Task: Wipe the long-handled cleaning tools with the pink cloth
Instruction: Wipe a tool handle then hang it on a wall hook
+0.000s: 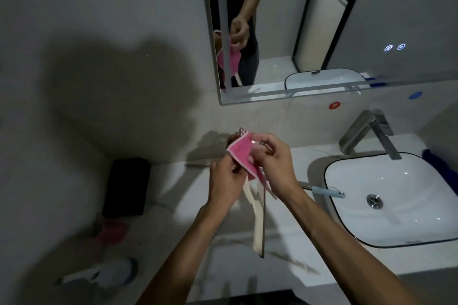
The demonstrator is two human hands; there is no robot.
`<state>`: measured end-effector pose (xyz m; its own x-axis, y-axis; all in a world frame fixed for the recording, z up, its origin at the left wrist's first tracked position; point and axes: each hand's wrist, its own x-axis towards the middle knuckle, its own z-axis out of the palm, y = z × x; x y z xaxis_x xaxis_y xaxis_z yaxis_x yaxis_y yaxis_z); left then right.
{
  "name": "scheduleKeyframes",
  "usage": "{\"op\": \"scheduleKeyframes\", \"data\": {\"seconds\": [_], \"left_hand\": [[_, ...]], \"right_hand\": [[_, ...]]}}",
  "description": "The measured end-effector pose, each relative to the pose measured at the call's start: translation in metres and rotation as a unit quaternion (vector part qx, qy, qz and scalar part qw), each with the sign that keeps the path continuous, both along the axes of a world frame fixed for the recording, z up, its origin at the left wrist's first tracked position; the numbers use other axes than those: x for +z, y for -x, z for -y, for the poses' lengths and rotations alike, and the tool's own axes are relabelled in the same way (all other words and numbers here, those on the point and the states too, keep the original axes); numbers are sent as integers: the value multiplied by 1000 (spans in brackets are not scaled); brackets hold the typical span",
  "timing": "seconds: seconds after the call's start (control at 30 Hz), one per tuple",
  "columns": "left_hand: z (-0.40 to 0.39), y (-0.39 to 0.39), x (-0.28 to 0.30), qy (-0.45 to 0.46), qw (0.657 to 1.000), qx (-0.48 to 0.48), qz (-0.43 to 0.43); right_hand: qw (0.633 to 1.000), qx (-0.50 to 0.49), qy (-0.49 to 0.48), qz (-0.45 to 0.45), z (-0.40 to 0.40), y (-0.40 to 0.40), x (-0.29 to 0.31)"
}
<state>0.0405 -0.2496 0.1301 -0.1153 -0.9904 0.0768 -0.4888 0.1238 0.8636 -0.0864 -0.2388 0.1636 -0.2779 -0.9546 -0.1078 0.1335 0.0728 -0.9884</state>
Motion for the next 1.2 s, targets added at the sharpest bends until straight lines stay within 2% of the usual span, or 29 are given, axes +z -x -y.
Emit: {"op": "scheduleKeyframes", "data": {"seconds": [0.03,0.1,0.2,0.27,0.37,0.53,0.67,0.77,0.83,0.93,1.03,1.13,1.2], "left_hand": [[-3,-1,0,-4,1000,-3,-4],[-7,-3,5,2,1000,-7,-1],[-7,-4,15,22,1000,-4,-2],[-8,-3,21,28,999,3,-16],[-10,-1,28,29,999,3,-30],[-12,5,39,104,994,14,25],[-11,8,46,180,980,40,71],[-11,12,50,206,971,43,116],[-16,14,55,188,973,38,127],[-19,10,62,176,979,23,102],[-17,-1,58,267,963,-4,45],[-21,-8,54,275,957,79,-55],[-20,-9,57,254,955,124,-85]], "right_hand": [[998,-12,10,-54,-2,-1,-1],[994,-25,28,-104,-4,-4,1],[990,41,12,-137,-9,-12,9],[988,105,-20,-110,-13,-15,15],[986,147,20,-76,-18,-13,25],[977,138,131,-96,-16,-4,32],[972,139,162,-100,-16,-4,43],[966,120,191,-130,-12,-5,43],[968,86,188,-138,-10,-6,39],[970,44,182,-154,-8,-8,40],[968,46,187,-158,-4,-10,48],[964,73,200,-160,-4,-12,54],[964,89,198,-151,-10,-17,56]]}}
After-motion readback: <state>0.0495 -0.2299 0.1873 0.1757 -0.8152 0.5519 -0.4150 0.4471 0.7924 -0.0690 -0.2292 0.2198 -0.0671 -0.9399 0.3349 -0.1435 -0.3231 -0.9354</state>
